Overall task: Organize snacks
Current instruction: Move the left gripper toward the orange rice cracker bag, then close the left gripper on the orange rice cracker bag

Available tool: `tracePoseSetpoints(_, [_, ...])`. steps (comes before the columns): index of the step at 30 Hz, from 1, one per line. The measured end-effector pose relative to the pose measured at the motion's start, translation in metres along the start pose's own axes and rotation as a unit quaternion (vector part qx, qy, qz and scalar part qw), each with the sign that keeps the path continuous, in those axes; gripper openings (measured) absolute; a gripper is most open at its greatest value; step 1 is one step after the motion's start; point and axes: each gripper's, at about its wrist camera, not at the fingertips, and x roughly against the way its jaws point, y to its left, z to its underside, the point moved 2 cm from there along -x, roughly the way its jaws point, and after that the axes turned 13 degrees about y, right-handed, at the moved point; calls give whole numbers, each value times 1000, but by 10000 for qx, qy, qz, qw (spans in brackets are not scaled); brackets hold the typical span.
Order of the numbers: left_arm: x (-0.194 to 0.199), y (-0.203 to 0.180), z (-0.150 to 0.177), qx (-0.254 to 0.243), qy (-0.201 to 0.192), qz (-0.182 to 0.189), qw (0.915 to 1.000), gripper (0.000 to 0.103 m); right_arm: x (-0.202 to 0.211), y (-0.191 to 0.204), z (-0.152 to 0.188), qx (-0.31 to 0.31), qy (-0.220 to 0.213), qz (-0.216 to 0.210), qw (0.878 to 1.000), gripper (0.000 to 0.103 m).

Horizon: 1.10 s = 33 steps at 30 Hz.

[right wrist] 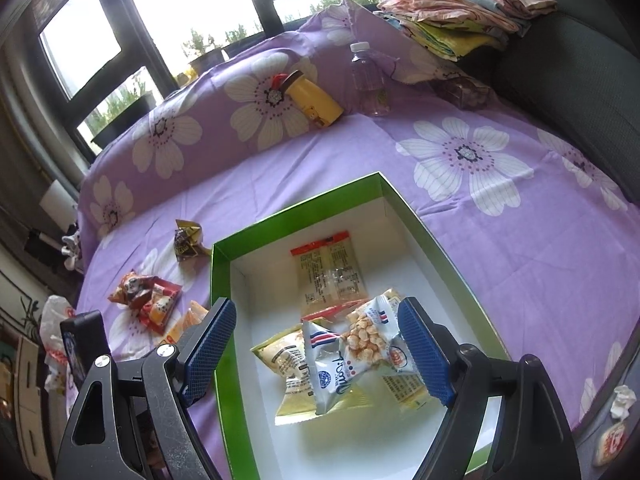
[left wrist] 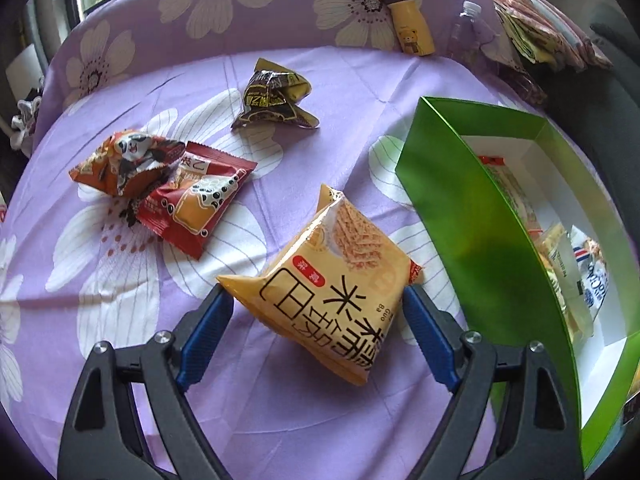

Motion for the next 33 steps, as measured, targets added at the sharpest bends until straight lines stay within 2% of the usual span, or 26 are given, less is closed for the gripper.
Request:
tracePoseSetpoints(4, [10,7,-3,-165,-331,-208,9991,87,2,-4,-1,-82,-33,-36,10000,83])
tracePoseSetpoints(9, [19,14,-13,-95,-459,85,9989,87,2,-6,-1,-98,-36,-51,9999,83])
tracePoseSetpoints(13, [19,5,-19,-349,-542,-11,9979,87,2,-6,-1,-93,-32,-51,9999,83])
tracePoseSetpoints(16, [13,-2,-20,-456,-463,-57,9979,87,2,-6,-1,-91,-34,-49,9999,83])
tracePoseSetpoints(20, [-3,-10,-17,-464,-150,93,9988,87,1,-7,-2,-114,-18,-17,9999,83])
tracePoseSetpoints(23, [-14,-12,-14,-419,-69,-356,9985,87,0,-7,-2,-115,1,8,9999,83])
tracePoseSetpoints(24, [-18,-11,-13,-385,9,-401,9985,87,0,-6,-2,-114,0,7,9999,83])
tracePoseSetpoints(27, [-30,-3,-10,-148,284,-158,9994,76,-1,-7,-2,-120,1,13,9999,83])
tracePoseSetpoints(28, [-30,0,-9,-48,240,-52,9997,76,-1,-6,-2,-127,4,18,9999,83])
tracePoseSetpoints(30, [-27,5,-9,75,155,-43,9998,63,-1,-6,-2,-133,20,18,9999,83])
tracePoseSetpoints(33, [-24,13,-7,347,117,90,9993,57,-2,-4,-2,-94,23,26,10000,83])
